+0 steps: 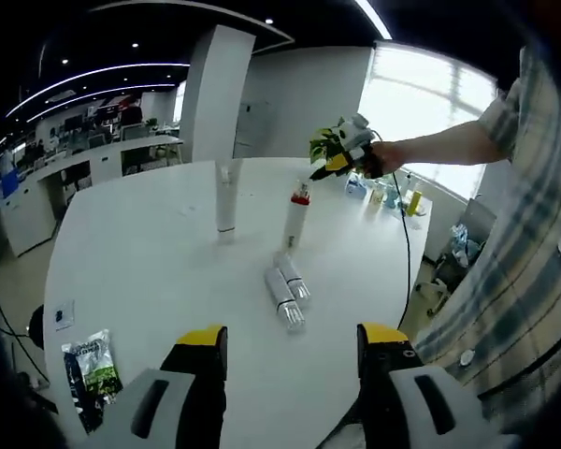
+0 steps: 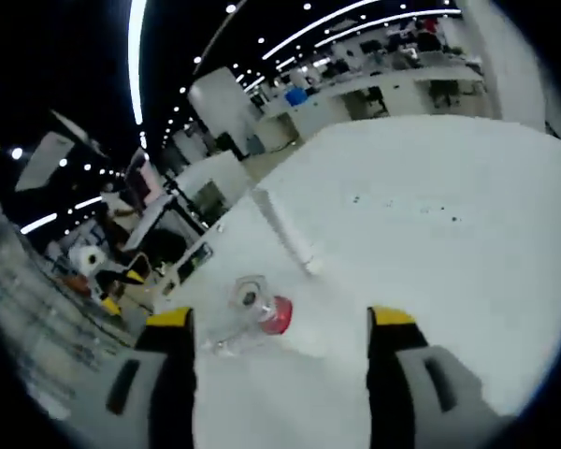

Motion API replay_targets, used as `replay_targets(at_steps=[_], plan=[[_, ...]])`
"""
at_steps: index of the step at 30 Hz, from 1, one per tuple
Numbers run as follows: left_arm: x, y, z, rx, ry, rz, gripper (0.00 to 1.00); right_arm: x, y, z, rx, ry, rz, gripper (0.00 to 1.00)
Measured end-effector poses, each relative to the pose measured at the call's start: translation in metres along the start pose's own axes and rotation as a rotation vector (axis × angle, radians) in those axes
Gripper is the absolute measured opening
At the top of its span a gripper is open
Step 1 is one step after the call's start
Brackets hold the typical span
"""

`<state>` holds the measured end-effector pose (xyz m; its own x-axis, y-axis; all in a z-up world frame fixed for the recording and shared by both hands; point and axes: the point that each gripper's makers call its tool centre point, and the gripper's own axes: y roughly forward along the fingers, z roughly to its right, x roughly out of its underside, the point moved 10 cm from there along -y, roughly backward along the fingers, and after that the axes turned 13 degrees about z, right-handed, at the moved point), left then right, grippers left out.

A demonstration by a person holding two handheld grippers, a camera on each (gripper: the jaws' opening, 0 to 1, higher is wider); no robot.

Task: Arrange the skincare products in the storage area until every visible bottle or jar stands upright without overlapping.

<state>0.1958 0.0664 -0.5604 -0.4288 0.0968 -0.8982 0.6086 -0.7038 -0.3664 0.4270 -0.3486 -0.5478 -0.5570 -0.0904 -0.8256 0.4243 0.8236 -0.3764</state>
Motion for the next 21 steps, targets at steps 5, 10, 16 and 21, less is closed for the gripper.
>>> replay_targets(at_steps=[5,10,16,21], plan=[[0.007,-0.002,0.012,-0.022,-0.002,-0.003,0.57,0.017,0.019,-0.002,-0.042,-0.152,-0.076,0.61],[0.011,-0.007,0.019,-0.043,0.007,-0.015,0.57,0.026,0.033,-0.004,-0.086,-0.258,-0.117,0.53],[0.014,-0.012,0.024,-0.075,0.019,-0.014,0.57,0.028,0.046,-0.003,-0.146,-0.352,-0.109,0.44],[0.016,-0.01,0.032,-0.065,0.024,-0.003,0.58,0.019,0.051,-0.003,-0.199,-0.431,-0.082,0.4]])
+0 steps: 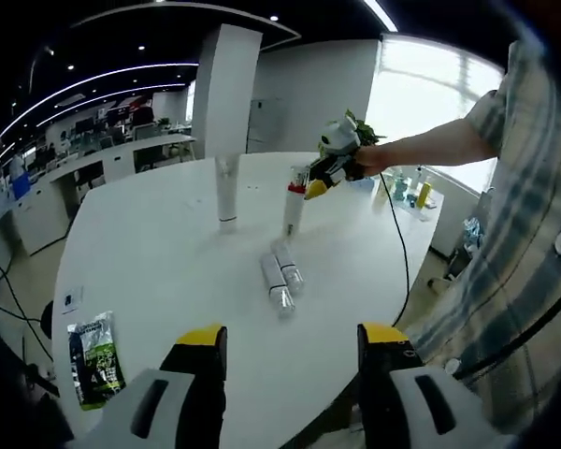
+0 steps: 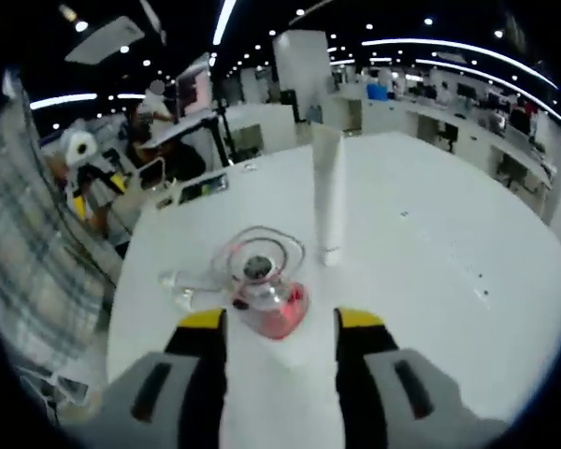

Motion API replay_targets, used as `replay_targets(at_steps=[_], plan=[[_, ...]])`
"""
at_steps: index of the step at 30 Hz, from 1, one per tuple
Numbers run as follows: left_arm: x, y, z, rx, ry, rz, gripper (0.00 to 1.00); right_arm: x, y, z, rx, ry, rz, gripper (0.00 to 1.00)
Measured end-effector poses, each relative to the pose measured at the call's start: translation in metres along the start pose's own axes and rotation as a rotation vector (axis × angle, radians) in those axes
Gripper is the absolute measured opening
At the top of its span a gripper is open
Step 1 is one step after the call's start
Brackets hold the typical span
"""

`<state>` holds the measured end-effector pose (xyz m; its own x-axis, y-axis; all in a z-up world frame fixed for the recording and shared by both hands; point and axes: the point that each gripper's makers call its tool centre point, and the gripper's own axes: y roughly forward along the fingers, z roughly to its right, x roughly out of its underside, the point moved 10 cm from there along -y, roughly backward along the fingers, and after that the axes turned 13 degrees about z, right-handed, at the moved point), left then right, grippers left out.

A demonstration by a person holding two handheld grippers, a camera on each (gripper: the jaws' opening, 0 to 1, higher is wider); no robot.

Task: Arrange the skincare products in the storage area until every visible bottle or jar stands upright without overlapping.

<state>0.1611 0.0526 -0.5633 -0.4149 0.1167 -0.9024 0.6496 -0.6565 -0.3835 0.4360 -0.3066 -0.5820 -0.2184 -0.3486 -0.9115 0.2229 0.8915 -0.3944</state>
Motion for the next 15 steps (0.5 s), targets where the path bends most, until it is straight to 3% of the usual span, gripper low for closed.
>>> replay_targets(at_steps=[3,8,15], plan=[[0.0011,0.0031,0.0031,-0.002,0.004,0.004,0.58,-0.0037,0.0019,-0.0011,-0.028,-0.056,0.006,0.34],[0.0007,0.0053,0.0053,-0.016,-0.005,0.018,0.58,-0.0013,0.0038,-0.0022,-0.028,-0.053,0.024,0.29],[0.0056,0.0092,0.0027,-0.023,-0.016,0.015,0.57,0.0039,0.0075,-0.0082,0.105,0.002,0.101,0.29]])
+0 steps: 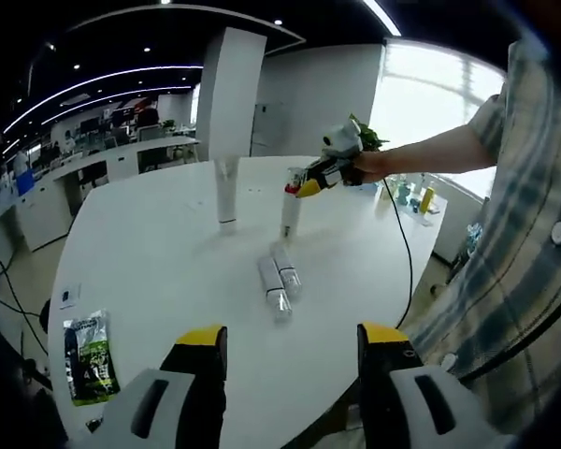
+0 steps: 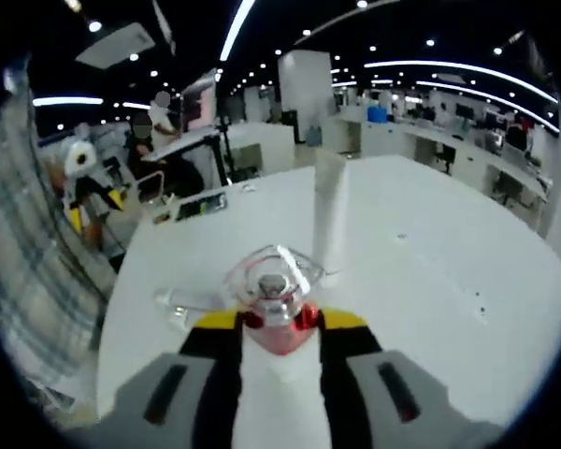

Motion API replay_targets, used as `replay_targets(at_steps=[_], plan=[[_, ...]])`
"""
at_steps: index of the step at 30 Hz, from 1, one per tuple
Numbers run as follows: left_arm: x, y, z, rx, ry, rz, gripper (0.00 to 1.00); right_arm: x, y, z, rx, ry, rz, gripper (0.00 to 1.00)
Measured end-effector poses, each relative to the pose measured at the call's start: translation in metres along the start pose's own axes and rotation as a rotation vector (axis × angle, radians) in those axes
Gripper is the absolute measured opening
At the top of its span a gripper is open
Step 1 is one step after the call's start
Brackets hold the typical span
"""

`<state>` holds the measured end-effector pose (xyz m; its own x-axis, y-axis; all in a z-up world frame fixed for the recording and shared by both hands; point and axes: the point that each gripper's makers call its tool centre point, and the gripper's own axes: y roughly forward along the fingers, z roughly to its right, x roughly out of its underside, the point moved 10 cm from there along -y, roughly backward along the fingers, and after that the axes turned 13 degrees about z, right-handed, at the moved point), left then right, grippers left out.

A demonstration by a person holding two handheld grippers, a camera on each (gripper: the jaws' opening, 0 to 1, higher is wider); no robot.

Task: Arrange the skincare products in the storage area until every visible bottle or jar stands upright without overlapping.

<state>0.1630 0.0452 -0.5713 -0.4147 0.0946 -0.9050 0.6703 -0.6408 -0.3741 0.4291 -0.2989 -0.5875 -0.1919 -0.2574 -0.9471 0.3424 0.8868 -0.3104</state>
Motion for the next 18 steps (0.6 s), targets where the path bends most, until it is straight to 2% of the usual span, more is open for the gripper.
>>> replay_targets(at_steps=[1,4,7,10,14,18], plan=[[0.0,0.001,0.0,0.0,-0.001,-0.001,0.57,0.0,0.001,-0.002,0.037,0.006,0.01,0.29],[-0.001,0.003,-0.001,-0.001,-0.006,0.004,0.57,0.002,0.001,-0.007,0.067,-0.02,0.021,0.28],[-0.003,0.008,-0.002,0.0,-0.01,0.007,0.57,0.005,0.001,-0.01,0.14,0.0,0.059,0.28],[-0.004,0.011,-0.001,0.005,-0.003,0.003,0.57,0.005,0.002,-0.013,0.189,-0.008,0.063,0.28],[-0.005,0.013,-0.002,0.009,-0.003,-0.003,0.57,0.007,0.005,-0.017,0.305,0.039,0.099,0.29],[-0.002,0.012,-0.003,0.007,-0.007,-0.019,0.57,0.009,0.007,-0.021,0.353,0.038,0.126,0.3]])
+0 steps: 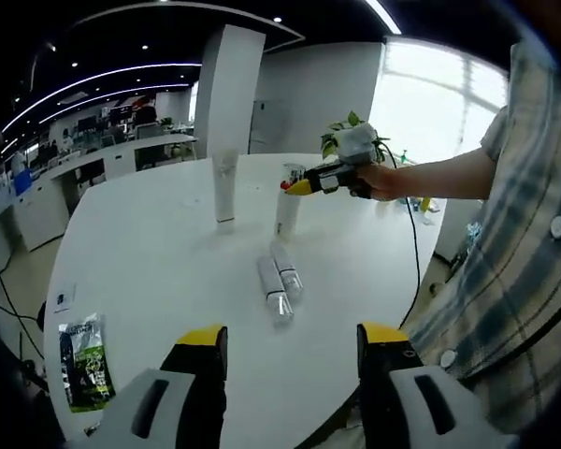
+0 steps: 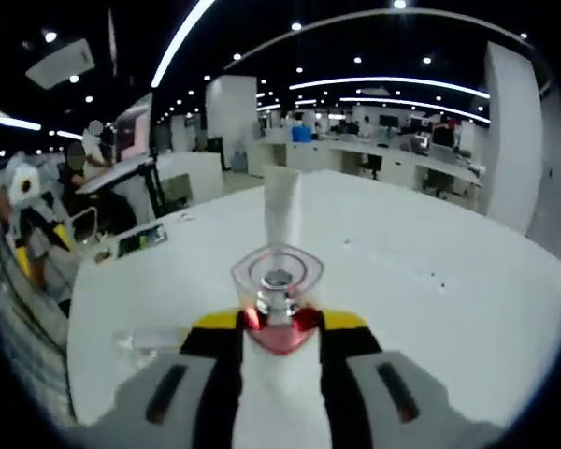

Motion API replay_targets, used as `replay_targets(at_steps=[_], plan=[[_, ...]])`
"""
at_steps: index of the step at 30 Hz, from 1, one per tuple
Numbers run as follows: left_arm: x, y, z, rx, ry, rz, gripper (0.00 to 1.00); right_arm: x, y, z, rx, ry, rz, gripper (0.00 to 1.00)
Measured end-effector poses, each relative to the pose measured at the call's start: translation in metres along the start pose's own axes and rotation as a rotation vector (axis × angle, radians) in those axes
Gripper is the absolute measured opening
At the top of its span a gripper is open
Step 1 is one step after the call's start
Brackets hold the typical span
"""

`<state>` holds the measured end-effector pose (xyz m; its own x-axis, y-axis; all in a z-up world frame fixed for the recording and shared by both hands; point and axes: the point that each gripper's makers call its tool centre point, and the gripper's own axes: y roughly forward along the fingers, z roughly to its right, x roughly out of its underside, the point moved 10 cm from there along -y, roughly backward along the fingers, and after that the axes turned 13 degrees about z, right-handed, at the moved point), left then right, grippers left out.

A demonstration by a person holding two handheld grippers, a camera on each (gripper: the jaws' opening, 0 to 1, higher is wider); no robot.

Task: Arrange the skincare products in the storage area until every visible bottle or jar stands upright without overlapping.

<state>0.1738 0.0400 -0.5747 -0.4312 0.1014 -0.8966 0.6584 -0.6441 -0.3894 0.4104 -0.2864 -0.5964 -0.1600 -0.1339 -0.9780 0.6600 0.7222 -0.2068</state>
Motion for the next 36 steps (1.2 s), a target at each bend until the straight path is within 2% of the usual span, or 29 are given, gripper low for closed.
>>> replay_targets(at_steps=[1,3,4,7,8,9,10,14,16,17,24,28,36], plan=[[0.001,0.0,0.0,0.0,-0.003,-0.004,0.57,0.001,0.001,0.001,0.017,-0.013,0.001,0.34],[0.003,-0.002,-0.001,0.0,0.0,-0.017,0.57,0.009,0.005,0.0,0.031,-0.003,-0.032,0.52],[0.003,-0.002,-0.001,-0.001,0.001,-0.022,0.57,0.014,0.006,-0.001,0.016,0.019,-0.043,0.54],[0.003,-0.005,-0.001,-0.004,0.006,-0.032,0.57,0.024,0.008,-0.001,-0.019,-0.006,-0.067,0.36],[0.003,-0.006,-0.002,-0.006,0.008,-0.035,0.57,0.024,0.01,0.002,-0.019,-0.022,-0.053,0.36],[0.004,-0.008,-0.003,-0.012,0.009,-0.039,0.57,0.027,0.01,0.001,-0.029,0.034,-0.058,0.36],[0.004,-0.01,-0.004,-0.015,0.006,-0.041,0.57,0.028,0.011,0.001,-0.034,0.05,-0.057,0.36],[0.007,-0.016,-0.004,-0.017,0.005,-0.055,0.58,0.033,0.015,0.007,-0.081,-0.004,-0.055,0.34],[0.008,-0.018,-0.004,-0.018,0.007,-0.057,0.58,0.034,0.015,0.008,-0.084,-0.003,-0.047,0.32],[0.009,-0.021,-0.006,-0.023,0.002,-0.061,0.58,0.033,0.016,0.01,-0.11,0.005,-0.031,0.32],[0.012,-0.027,-0.011,-0.045,-0.014,-0.068,0.58,0.032,0.018,0.011,-0.091,0.063,-0.012,0.3],[0.012,-0.028,-0.011,-0.046,-0.016,-0.073,0.58,0.03,0.022,0.006,-0.096,0.008,-0.034,0.29],[0.012,-0.031,-0.017,-0.07,-0.036,-0.074,0.57,0.026,0.041,0.009,-0.099,0.005,-0.034,0.29]])
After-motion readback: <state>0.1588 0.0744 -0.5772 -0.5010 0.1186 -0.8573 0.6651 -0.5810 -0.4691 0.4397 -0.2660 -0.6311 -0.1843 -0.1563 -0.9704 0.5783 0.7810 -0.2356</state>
